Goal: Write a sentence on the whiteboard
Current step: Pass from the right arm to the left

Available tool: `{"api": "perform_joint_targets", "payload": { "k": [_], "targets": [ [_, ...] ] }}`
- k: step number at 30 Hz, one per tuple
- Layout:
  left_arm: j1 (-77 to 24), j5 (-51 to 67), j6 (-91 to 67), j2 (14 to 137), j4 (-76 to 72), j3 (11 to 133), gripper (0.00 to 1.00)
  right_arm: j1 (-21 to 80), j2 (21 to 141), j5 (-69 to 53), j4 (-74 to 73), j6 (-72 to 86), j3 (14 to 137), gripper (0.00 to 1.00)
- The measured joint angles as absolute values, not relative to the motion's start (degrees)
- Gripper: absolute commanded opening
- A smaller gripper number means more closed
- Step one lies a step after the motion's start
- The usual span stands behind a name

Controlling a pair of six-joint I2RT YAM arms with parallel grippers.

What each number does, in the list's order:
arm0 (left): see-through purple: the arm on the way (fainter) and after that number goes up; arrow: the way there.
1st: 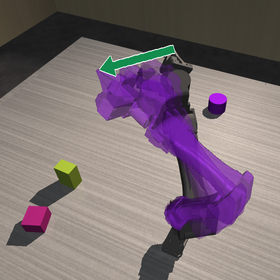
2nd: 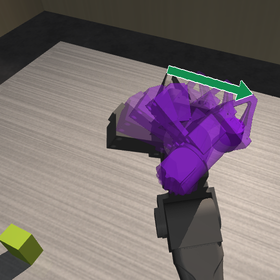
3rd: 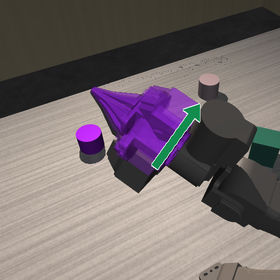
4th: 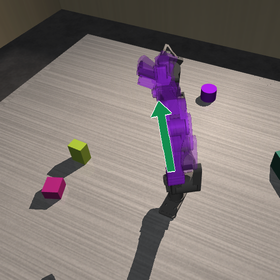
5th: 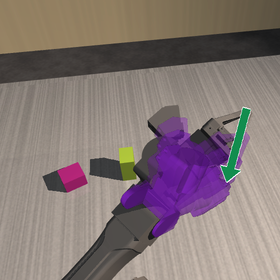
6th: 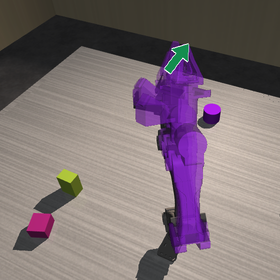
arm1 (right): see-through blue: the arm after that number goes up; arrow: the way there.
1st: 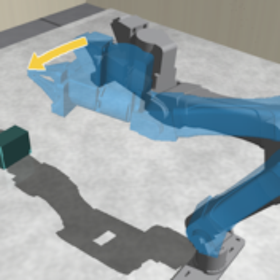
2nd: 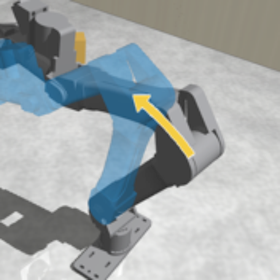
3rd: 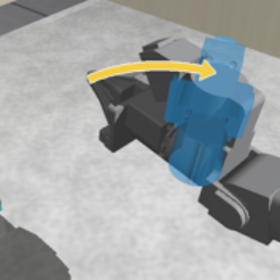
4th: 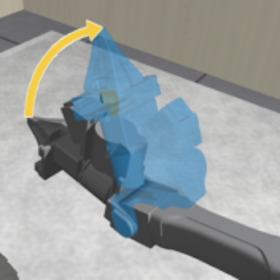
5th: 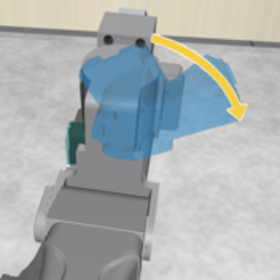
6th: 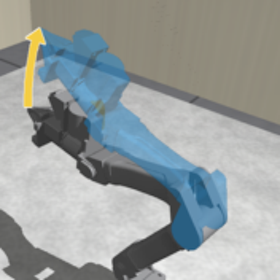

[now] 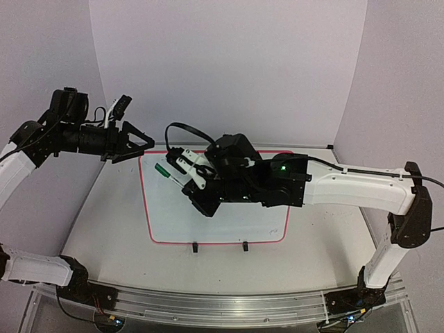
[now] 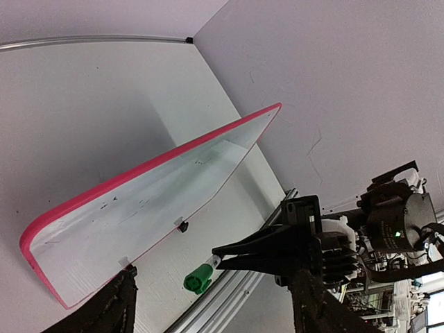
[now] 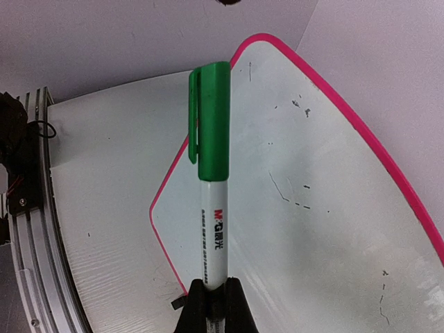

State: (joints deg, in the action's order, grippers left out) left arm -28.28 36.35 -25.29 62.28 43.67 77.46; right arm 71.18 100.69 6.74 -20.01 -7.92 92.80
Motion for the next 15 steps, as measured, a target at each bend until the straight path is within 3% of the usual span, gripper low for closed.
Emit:
{"api": "perform_joint_targets", "payload": {
  "k": [9, 15],
  "targets": [
    [-31.5, 34.8, -26.4, 65.5, 43.0, 76.1, 0.54, 71.2, 100.8, 6.6, -19.3, -9.5, 94.1, 0.00],
    [-33.2, 34.9, -26.7, 67.3, 42.8, 76.0, 0.35, 71.2, 100.8, 7.7, -19.2, -10.3, 94.2, 0.00]
  ]
}}
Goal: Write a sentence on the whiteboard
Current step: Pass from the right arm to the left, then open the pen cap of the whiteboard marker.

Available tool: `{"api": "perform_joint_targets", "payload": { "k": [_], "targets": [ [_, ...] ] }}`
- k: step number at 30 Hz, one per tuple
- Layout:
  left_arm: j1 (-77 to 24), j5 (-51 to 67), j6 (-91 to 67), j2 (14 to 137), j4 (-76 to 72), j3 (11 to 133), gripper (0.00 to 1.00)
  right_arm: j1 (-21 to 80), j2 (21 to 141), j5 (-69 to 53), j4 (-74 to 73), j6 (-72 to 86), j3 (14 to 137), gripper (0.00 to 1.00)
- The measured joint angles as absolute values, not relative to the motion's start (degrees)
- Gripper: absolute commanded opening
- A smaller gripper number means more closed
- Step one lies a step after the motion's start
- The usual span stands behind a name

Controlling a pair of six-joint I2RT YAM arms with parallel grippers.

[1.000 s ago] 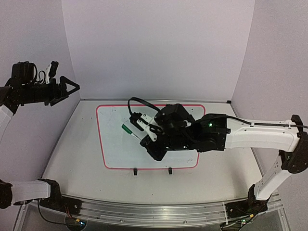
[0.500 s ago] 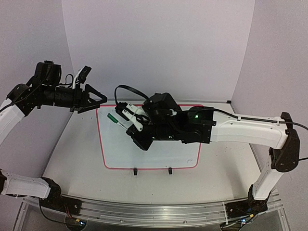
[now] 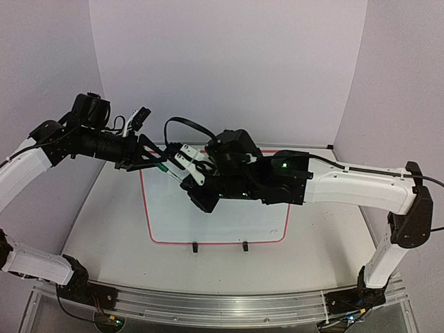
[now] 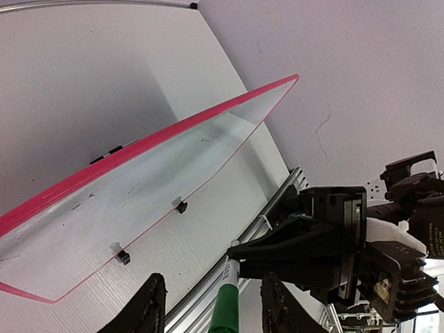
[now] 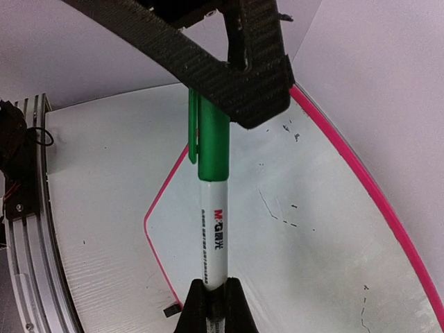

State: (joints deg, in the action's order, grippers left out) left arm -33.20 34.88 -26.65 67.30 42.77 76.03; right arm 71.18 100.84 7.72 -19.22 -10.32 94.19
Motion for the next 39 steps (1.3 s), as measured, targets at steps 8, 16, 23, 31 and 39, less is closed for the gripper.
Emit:
{"api": "perform_joint_targets", "payload": {
  "k": [8, 16, 23, 31, 39],
  "targets": [
    [-33.4, 35.1, -26.6, 67.6, 42.2, 75.8, 0.00, 71.2, 101.2, 10.0, -19.2, -10.5, 94.2, 0.00],
    [-33.4, 36.9, -27.1, 67.6, 39.6, 75.2, 0.00, 71.1, 101.2, 12.1, -19.0, -8.8, 94.2, 0.75],
    [-33.5, 36.9, -30.8, 65.9, 30.2, 72.4, 0.00, 68.6, 95.5, 7.0, -12.5, 1.4, 87.3, 0.96],
    [-33.5, 40.1, -35.2, 65.1, 16.0, 70.7, 0.00, 62.0, 85.3, -6.1, 3.7, 16.2, 76.2, 0.97],
    [-33.5, 44.8, -39.7, 62.7, 5.2, 67.2, 0.00, 58.9, 84.2, -18.4, 19.4, 28.4, 70.9, 0.79]
  ]
}}
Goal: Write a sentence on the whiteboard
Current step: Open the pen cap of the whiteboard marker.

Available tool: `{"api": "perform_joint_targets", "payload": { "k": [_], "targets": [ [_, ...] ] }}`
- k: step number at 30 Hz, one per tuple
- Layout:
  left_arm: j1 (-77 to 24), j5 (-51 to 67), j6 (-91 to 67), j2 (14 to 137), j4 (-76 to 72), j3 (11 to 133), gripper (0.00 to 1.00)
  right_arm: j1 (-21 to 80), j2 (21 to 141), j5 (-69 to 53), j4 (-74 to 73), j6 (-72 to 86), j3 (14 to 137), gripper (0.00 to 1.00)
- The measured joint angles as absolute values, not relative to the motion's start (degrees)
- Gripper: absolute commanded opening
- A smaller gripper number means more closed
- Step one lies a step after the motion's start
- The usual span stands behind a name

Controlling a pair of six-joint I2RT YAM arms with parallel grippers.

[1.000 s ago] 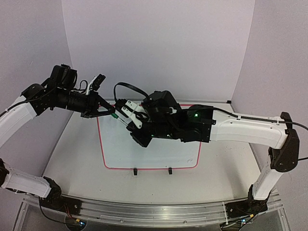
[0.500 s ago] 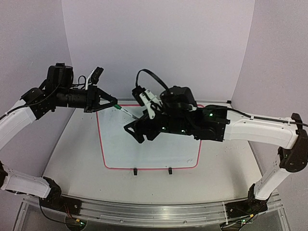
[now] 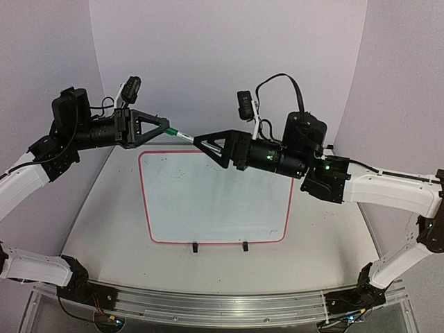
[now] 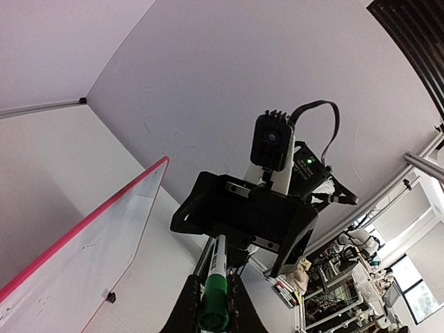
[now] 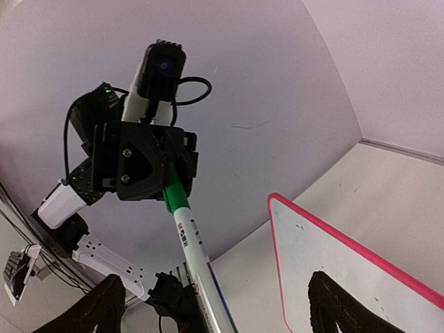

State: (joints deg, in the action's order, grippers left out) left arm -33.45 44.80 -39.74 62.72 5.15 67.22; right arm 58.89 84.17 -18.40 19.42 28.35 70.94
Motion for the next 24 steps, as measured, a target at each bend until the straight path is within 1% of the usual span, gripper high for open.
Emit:
{"api": "perform_joint_targets", "payload": {
  "k": [6, 11, 16, 24],
  "targets": [
    [-33.5, 46.2, -41.1, 61.1, 1.3, 67.0, 0.00, 58.9, 85.5, -24.3, 29.2, 33.6, 70.9, 0.66],
    [-33.5, 46.5, -42.1, 61.1, 0.1, 66.7, 0.00, 58.9, 87.2, -27.2, 33.0, 36.3, 70.9, 0.58],
    [-33.5, 46.5, -42.3, 61.3, -0.1, 66.6, 0.00, 58.9, 88.2, -28.4, 33.8, 37.6, 70.9, 0.55],
    [-33.5, 47.2, -42.3, 63.4, 1.0, 66.6, 0.00, 58.9, 88.3, -28.8, 34.1, 37.8, 70.9, 0.53]
  ]
}}
